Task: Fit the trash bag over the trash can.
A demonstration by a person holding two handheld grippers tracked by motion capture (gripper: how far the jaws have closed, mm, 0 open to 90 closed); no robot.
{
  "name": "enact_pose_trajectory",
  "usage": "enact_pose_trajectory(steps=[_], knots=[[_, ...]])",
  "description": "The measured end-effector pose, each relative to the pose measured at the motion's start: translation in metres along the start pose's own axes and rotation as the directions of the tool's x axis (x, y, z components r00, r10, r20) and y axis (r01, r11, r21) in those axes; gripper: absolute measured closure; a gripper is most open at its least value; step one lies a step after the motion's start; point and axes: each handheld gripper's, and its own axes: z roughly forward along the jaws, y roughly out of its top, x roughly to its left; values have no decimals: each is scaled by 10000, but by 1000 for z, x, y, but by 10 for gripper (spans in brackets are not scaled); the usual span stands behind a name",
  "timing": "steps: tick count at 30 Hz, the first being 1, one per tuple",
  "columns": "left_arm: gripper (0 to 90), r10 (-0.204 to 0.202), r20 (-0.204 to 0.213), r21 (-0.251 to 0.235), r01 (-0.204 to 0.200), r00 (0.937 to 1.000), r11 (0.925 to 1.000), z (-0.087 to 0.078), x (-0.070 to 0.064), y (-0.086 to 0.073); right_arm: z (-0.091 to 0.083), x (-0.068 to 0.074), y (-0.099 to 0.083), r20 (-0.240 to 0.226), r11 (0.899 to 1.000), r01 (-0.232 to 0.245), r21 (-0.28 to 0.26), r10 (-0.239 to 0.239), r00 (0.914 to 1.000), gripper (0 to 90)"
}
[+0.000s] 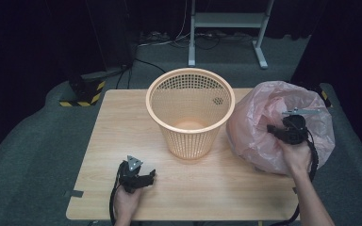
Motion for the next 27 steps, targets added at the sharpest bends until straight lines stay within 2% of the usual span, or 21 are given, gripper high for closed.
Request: enact_pose_trajectory(steps=[27], knots=[[192,47,-51,1,-47,10000,10000,0,0,0,-39,2,6,-124,9986,171,-495,-177,9998,885]])
